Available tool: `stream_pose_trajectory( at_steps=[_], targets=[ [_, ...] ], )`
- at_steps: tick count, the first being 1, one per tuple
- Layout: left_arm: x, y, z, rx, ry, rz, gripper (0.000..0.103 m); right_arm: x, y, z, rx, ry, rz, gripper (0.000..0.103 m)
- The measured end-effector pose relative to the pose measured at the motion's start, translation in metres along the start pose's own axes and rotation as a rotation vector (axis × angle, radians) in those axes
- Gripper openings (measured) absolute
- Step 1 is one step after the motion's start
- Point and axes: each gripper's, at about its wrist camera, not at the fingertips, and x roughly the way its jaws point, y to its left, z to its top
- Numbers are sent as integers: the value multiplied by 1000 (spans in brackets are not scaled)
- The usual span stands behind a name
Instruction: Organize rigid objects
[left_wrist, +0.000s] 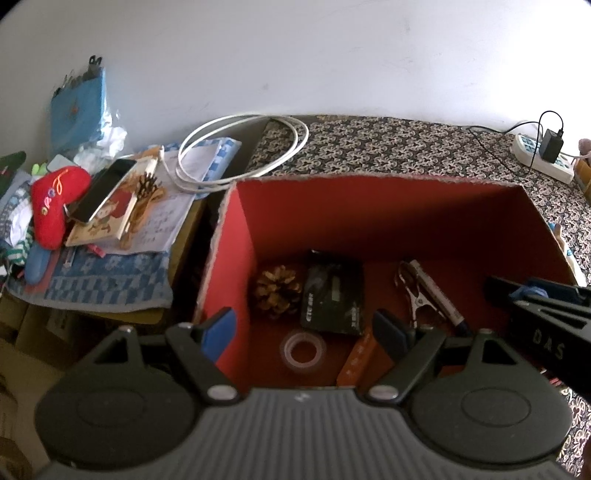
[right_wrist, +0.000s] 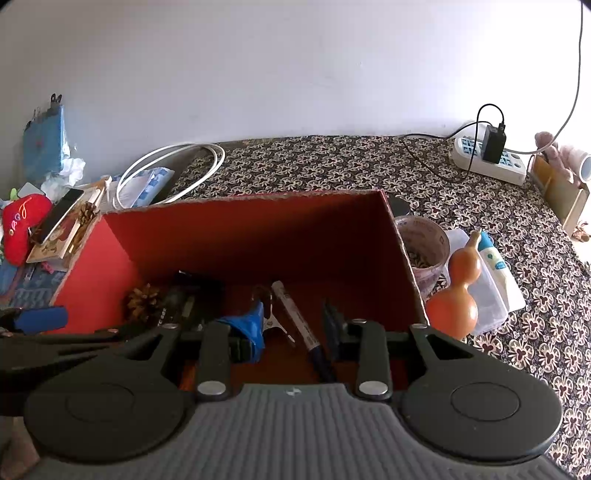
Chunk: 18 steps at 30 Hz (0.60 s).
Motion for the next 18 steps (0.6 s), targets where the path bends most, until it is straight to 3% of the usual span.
stream_pose_trajectory(
  at_steps=[18],
  targets=[
    [-8,-4,-1,25,-17,4,85,-9,-2,-3,19,-8,-2,17]
  ],
)
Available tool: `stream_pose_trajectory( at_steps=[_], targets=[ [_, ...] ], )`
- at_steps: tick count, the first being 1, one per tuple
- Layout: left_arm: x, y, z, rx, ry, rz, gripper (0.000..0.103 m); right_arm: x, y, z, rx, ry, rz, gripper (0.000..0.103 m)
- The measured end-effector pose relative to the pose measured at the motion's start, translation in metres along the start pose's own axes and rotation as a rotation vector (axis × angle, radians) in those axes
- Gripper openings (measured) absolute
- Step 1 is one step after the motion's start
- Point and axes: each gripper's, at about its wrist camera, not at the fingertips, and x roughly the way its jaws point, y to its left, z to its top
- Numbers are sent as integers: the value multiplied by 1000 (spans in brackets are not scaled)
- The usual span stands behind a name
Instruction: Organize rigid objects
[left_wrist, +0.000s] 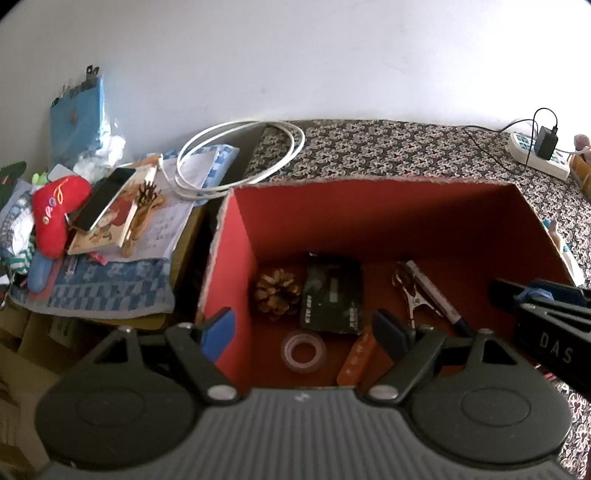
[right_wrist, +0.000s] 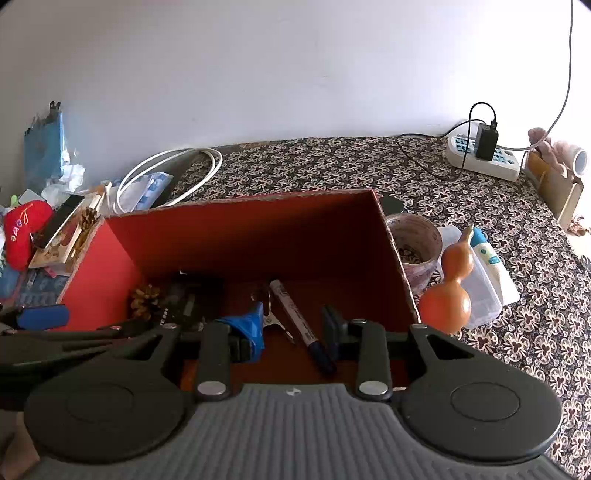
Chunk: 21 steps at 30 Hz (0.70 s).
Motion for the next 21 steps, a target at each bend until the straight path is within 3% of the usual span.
stream_pose_trajectory(
  at_steps=[8,12,21],
  targets=[
    [1,-6,-1,23,-12,58,86,0,-2,-1,1,6,-8,17],
    [2,-6,1,16,-1,10,85,1,-4,-1,4,10,-11,17],
    [0,-8,2,24,2,-12,86,0,-5,-1,3,4,-5,17]
  ],
)
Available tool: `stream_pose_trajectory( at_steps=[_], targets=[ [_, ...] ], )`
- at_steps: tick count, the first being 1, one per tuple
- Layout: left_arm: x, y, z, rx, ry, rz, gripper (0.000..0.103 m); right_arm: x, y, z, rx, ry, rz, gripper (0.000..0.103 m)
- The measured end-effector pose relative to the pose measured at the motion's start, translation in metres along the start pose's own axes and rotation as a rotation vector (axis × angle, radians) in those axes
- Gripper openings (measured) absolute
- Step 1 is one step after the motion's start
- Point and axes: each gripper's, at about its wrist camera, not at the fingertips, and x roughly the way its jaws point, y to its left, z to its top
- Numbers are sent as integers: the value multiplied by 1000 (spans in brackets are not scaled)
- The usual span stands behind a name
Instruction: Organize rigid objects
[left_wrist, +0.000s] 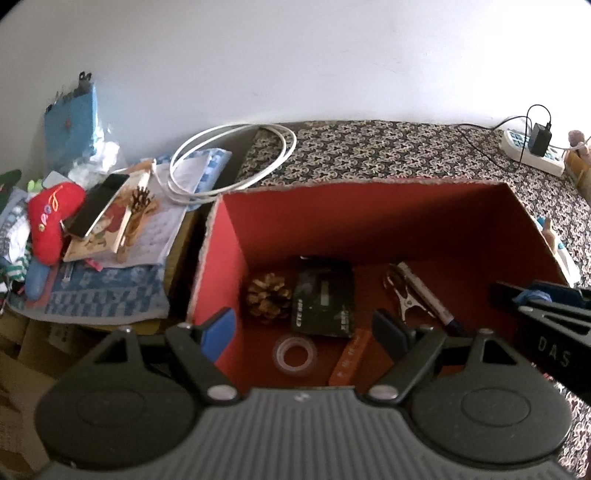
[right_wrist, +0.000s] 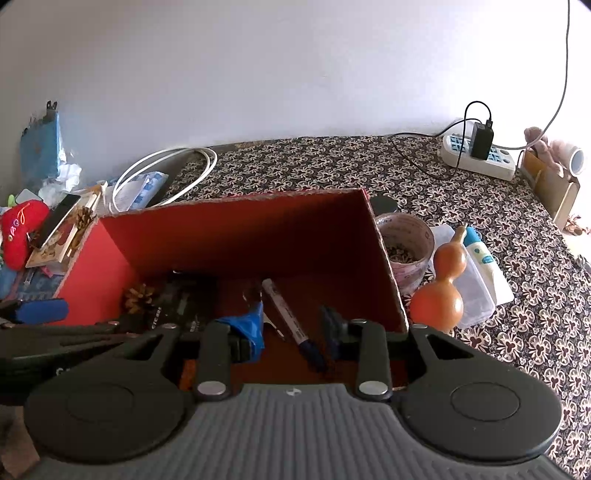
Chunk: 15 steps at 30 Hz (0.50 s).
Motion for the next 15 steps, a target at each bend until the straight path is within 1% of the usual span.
stream_pose_trajectory(
  at_steps=[4,7,15],
  targets=[
    [0,0,-1,6,8,-21,86,1,0,1,2,2,6,17],
    [0,-2,-1,11,6,-9,86,3,1,1,0,1,11,17],
    [0,1,-1,1,4,-5,86,5,2,2,-8,2,18,17]
  ],
)
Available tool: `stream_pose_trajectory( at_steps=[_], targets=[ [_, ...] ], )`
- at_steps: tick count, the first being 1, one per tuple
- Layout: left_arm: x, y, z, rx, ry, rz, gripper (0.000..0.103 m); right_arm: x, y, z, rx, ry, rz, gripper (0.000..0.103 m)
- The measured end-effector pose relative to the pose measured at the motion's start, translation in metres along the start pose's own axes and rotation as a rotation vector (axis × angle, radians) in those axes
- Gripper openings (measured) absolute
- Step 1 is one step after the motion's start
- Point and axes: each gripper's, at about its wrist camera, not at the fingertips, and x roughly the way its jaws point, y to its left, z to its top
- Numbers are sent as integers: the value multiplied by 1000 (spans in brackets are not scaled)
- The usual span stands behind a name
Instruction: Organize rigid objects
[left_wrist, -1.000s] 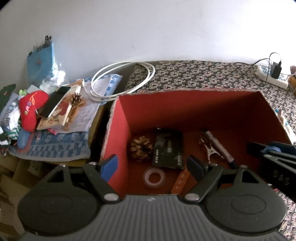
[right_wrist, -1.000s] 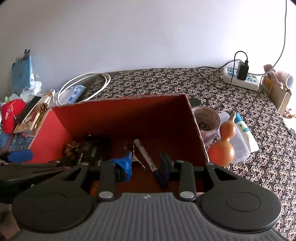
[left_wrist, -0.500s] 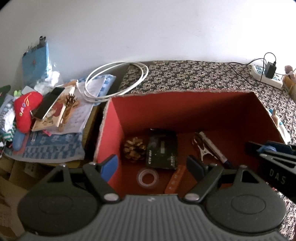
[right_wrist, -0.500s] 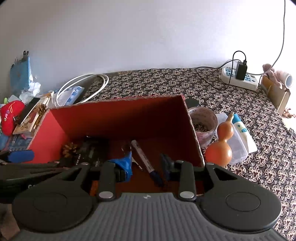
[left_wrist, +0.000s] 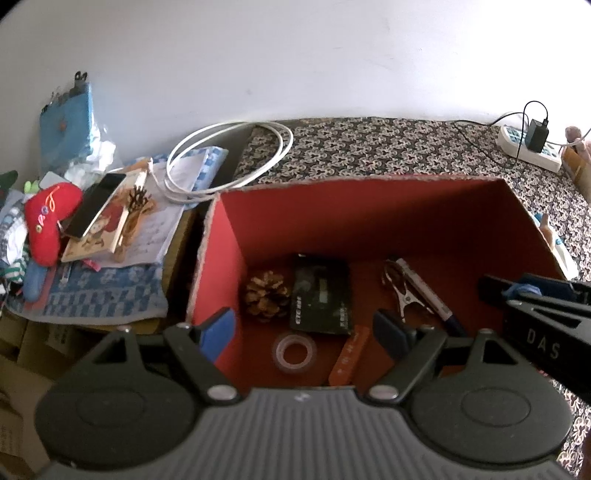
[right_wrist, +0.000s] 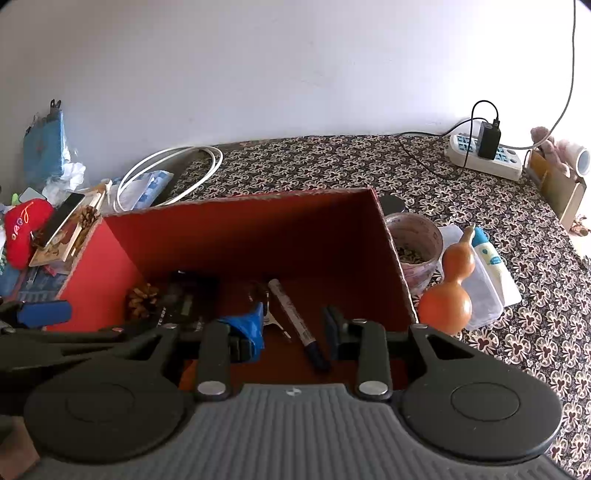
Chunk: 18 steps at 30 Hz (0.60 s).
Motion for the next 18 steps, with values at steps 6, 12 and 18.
stream_pose_trajectory(
  at_steps=[6,12,18],
  targets=[
    [-1,0,1,2,-6,12,86,1,2,0,-8,1,4,17],
    [-2,0,0,8,-20,-1,85,1,2,0,-3,0,3,17],
    [-7,2,1,1,-59,10,82,1,3,0,-3,-7,4,17]
  ],
)
